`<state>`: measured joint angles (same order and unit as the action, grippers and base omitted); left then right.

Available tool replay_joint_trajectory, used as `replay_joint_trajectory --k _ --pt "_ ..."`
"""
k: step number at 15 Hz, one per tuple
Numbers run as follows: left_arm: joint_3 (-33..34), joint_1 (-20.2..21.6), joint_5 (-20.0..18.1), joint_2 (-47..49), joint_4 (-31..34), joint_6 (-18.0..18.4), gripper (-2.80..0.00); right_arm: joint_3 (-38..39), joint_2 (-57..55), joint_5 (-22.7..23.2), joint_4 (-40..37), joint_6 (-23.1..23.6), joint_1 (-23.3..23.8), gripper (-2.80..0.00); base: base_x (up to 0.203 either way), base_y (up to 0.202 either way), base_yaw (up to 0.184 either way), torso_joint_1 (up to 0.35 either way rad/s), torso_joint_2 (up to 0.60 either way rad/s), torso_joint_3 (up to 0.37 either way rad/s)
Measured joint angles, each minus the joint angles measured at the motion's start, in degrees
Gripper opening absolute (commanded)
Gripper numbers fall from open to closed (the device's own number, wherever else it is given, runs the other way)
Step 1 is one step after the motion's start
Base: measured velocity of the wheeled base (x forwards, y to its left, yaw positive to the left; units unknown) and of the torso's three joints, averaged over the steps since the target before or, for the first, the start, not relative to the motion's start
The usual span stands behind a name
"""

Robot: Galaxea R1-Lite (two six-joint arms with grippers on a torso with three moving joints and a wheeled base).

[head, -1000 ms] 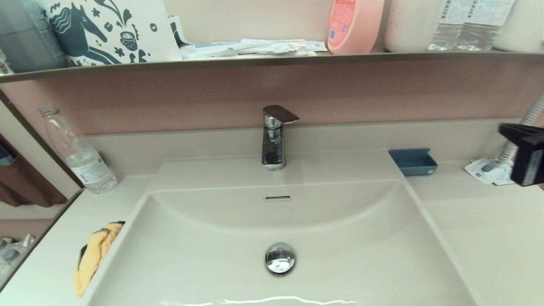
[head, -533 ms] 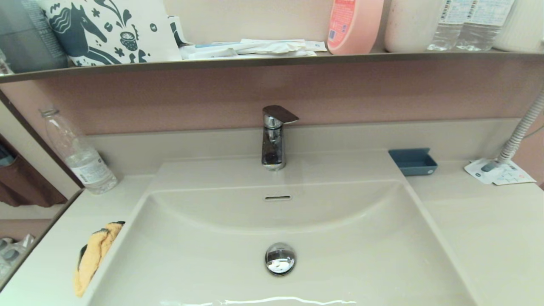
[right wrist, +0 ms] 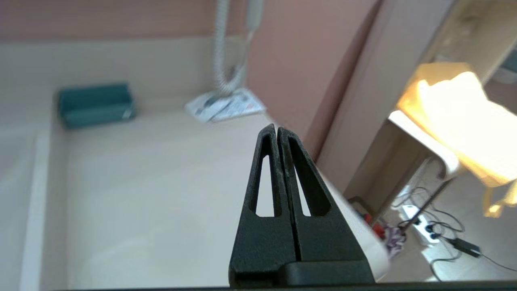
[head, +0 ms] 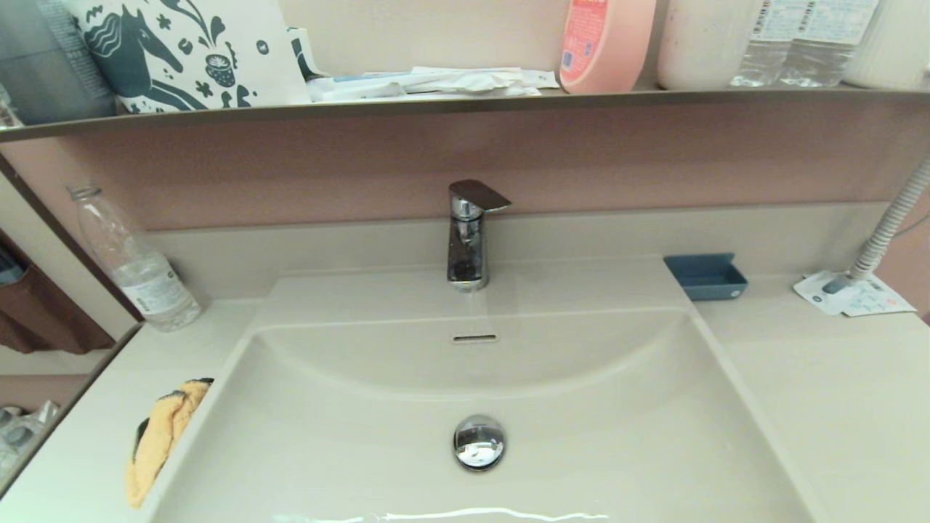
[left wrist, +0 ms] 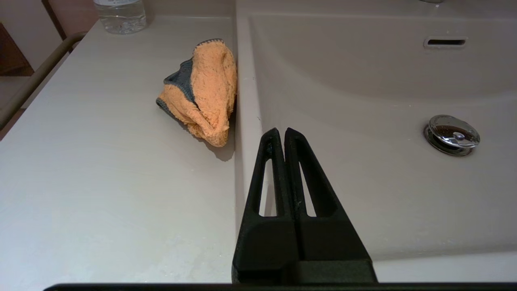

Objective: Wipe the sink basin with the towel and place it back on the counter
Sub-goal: Pick up the cloth

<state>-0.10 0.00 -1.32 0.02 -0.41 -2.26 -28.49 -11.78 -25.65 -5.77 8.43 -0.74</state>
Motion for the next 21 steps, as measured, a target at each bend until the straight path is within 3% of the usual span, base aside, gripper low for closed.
replay_joint_trajectory --k 2,7,13,17,21 --pt "0.0 0.0 0.0 0.0 0.0 0.0 -2.8 6.4 5.2 6.1 -0.3 -1.8 0.4 -2.8 0.0 0.0 0.0 0.0 0.0 0.0" --pt "0.0 0.0 0.0 0.0 0.0 0.0 -2.8 18.3 11.0 20.3 -0.6 -13.7 0.7 -2.8 0.0 0.0 0.0 0.0 0.0 0.0" --pt "0.0 0.0 0.0 0.0 0.0 0.0 -2.8 24.7 11.8 22.2 1.6 -11.6 0.7 -2.8 0.0 0.0 0.0 0.0 0.0 0.0" --pt "0.0 0.0 0.0 0.0 0.0 0.0 -2.8 27.0 11.9 24.2 3.1 -7.7 0.7 -2.8 0.0 0.0 0.0 0.0 0.0 0.0" --pt "0.0 0.0 0.0 0.0 0.0 0.0 -2.8 27.6 11.9 25.6 3.4 -6.9 0.7 -2.8 0.0 0.0 0.0 0.0 0.0 0.0"
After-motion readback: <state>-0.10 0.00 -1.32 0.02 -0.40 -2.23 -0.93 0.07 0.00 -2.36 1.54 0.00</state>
